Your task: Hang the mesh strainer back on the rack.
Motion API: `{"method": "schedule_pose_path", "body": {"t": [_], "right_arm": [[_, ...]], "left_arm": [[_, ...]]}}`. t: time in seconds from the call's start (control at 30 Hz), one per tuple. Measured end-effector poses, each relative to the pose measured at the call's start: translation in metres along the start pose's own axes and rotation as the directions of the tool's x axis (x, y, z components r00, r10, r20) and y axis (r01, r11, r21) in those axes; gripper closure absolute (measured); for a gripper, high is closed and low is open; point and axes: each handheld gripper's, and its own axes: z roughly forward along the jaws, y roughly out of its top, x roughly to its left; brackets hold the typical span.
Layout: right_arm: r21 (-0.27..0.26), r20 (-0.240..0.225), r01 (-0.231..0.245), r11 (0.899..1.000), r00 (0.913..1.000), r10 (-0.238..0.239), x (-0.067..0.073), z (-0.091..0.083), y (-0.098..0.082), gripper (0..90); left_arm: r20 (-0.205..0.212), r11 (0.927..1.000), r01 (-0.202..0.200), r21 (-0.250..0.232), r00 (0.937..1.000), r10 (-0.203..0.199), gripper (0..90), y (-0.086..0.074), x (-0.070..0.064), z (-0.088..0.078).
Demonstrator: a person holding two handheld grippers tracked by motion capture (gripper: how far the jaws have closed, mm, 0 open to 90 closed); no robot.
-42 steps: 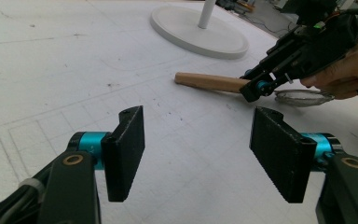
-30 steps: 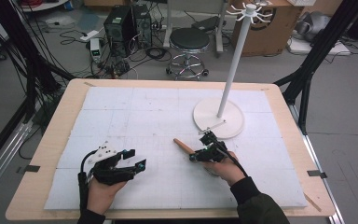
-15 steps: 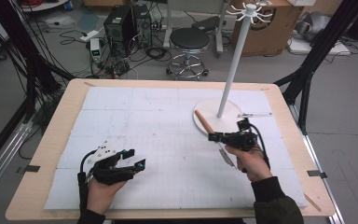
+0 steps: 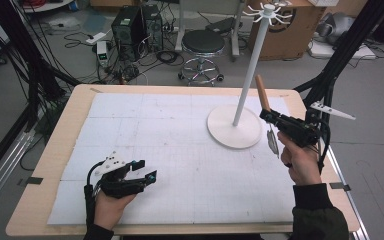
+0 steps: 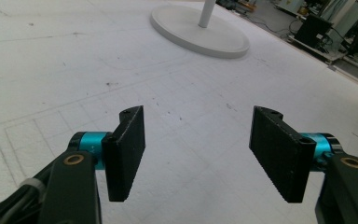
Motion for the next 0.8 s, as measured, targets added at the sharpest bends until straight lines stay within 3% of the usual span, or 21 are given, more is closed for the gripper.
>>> {"method": "schedule_pose_path", "body": {"t": [0.1,0.33,0.6,0.8], "right_arm": [[-0.054,0.022,0.030,0.998,0.9994,-0.028,0.002,-0.004,0.008,70.5],[-0.163,0.063,0.082,0.983,0.9954,-0.072,0.009,-0.005,0.026,70.5],[-0.230,0.079,0.103,0.968,0.9931,-0.087,0.016,-0.003,0.054,70.5],[-0.253,0.089,0.106,0.962,0.9924,-0.086,0.011,0.000,0.073,70.5]], "left_arm": [[-0.001,1.0000,-0.003,-0.001,1.0000,0.003,36.4,0.000,0.000,-0.001],[0.002,1.0000,0.001,-0.004,1.0000,-0.001,36.4,0.000,0.001,-0.001],[0.005,0.9999,-0.002,-0.017,1.0000,0.002,36.4,0.002,0.003,-0.005],[0.001,0.9996,0.016,-0.023,0.9999,-0.016,36.4,0.001,0.008,-0.005]]}}
